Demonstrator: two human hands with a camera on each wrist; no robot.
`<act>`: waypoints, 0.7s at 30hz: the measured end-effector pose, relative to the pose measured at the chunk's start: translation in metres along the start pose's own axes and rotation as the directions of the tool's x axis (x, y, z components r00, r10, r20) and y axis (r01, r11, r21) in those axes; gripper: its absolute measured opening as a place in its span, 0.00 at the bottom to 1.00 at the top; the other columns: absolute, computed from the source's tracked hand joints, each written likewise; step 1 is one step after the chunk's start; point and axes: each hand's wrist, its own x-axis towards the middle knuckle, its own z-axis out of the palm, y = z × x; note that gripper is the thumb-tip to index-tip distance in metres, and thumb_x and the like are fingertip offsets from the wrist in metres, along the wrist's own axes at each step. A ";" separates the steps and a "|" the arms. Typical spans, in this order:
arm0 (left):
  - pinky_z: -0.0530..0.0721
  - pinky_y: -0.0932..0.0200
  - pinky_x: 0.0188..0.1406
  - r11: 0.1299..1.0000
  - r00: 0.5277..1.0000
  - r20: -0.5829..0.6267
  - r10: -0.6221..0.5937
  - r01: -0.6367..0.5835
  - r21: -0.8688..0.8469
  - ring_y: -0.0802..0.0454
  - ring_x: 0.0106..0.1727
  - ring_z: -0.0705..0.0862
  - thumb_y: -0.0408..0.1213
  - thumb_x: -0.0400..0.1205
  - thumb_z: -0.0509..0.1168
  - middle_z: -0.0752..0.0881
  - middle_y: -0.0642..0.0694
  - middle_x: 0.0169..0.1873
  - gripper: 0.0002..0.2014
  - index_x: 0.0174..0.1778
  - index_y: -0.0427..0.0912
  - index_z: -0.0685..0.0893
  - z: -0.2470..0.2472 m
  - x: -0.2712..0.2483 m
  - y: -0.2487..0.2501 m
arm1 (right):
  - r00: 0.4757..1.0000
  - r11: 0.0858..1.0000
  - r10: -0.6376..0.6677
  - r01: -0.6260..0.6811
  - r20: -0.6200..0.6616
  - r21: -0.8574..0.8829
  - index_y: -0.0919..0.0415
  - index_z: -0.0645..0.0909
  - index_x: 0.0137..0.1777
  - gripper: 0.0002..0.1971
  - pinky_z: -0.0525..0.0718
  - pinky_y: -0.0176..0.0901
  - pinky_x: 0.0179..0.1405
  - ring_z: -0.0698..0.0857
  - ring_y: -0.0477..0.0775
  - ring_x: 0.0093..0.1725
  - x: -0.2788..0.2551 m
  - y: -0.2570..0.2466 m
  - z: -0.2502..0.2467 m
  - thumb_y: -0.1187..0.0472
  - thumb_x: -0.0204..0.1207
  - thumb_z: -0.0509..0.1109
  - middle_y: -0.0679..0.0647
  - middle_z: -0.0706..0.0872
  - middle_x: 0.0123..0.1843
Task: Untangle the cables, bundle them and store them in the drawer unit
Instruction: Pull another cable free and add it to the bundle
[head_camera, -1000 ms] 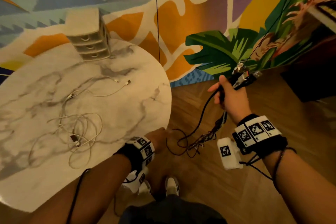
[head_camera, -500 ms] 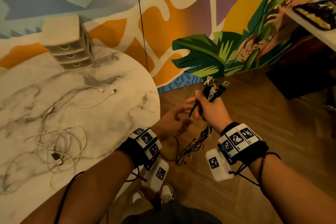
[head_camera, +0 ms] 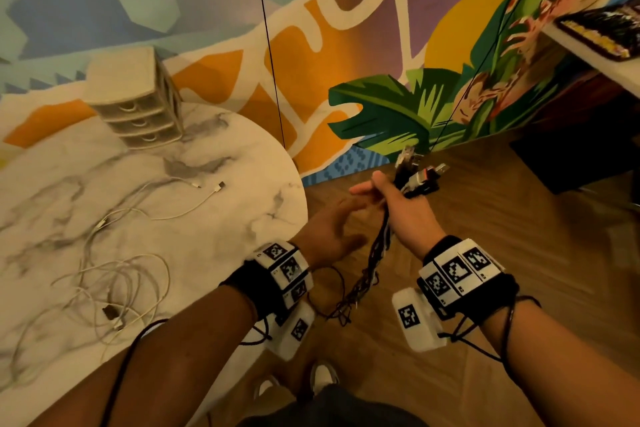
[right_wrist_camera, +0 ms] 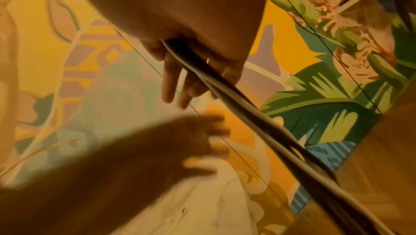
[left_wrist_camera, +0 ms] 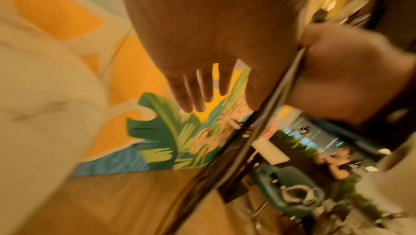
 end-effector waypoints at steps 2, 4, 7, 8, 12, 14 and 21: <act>0.78 0.56 0.62 0.990 0.997 0.016 0.080 -0.077 -0.119 0.51 0.60 0.80 0.32 0.76 0.69 0.80 0.46 0.61 0.22 0.67 0.41 0.77 -0.006 0.005 0.038 | 0.998 0.997 -0.055 0.054 0.025 0.061 0.68 0.85 0.53 0.18 0.81 0.28 0.43 0.86 0.38 0.45 0.000 -0.006 0.004 0.55 0.84 0.59 0.50 0.90 0.48; 0.82 0.62 0.54 0.973 0.996 0.025 0.089 -0.082 -0.216 0.54 0.53 0.83 0.25 0.77 0.64 0.83 0.40 0.53 0.19 0.65 0.30 0.77 -0.009 0.011 0.063 | 0.991 0.993 -0.117 0.115 0.070 0.028 0.67 0.86 0.53 0.18 0.80 0.26 0.43 0.85 0.35 0.46 0.001 -0.016 0.002 0.55 0.84 0.59 0.47 0.89 0.48; 0.78 0.64 0.28 0.840 0.999 0.030 0.019 0.000 -0.542 0.60 0.26 0.78 0.24 0.75 0.58 0.79 0.46 0.29 0.07 0.45 0.29 0.79 -0.015 0.015 0.081 | 0.974 0.989 -0.148 0.141 0.173 0.052 0.56 0.86 0.58 0.21 0.84 0.32 0.36 0.87 0.43 0.46 0.000 -0.031 -0.013 0.44 0.82 0.58 0.50 0.89 0.51; 0.73 0.62 0.22 0.774 0.999 0.042 -0.001 0.028 -0.633 0.58 0.20 0.72 0.26 0.74 0.57 0.75 0.50 0.21 0.03 0.37 0.34 0.76 -0.018 0.016 0.084 | 0.960 0.984 -0.172 0.157 0.222 0.085 0.51 0.84 0.62 0.22 0.86 0.37 0.39 0.87 0.46 0.50 0.001 -0.030 -0.018 0.40 0.78 0.59 0.52 0.89 0.54; 0.66 0.69 0.16 0.727 0.998 0.041 -0.057 0.070 -0.683 0.60 0.13 0.65 0.28 0.83 0.56 0.68 0.55 0.11 0.17 0.26 0.39 0.68 -0.033 0.014 0.092 | 0.891 0.990 -0.137 0.106 0.433 0.093 0.58 0.79 0.63 0.16 0.88 0.50 0.49 0.88 0.50 0.48 0.001 -0.001 -0.021 0.54 0.76 0.69 0.53 0.88 0.50; 0.63 0.67 0.15 0.722 0.998 0.044 -0.040 0.060 -0.689 0.57 0.12 0.61 0.29 0.84 0.57 0.65 0.53 0.11 0.20 0.24 0.41 0.65 -0.037 0.012 0.096 | 0.886 0.989 -0.129 0.145 0.445 -0.001 0.67 0.81 0.51 0.10 0.85 0.45 0.42 0.85 0.49 0.40 -0.002 0.017 -0.010 0.64 0.72 0.72 0.56 0.86 0.42; 0.65 0.71 0.22 0.988 0.966 -0.211 0.147 -0.132 0.082 0.61 0.20 0.69 0.35 0.83 0.62 0.70 0.55 0.21 0.14 0.30 0.37 0.80 -0.054 0.008 0.132 | 0.977 0.991 0.098 -0.078 0.190 -0.112 0.66 0.72 0.30 0.18 0.68 0.51 0.32 0.68 0.57 0.27 0.016 0.090 0.029 0.52 0.72 0.69 0.61 0.68 0.27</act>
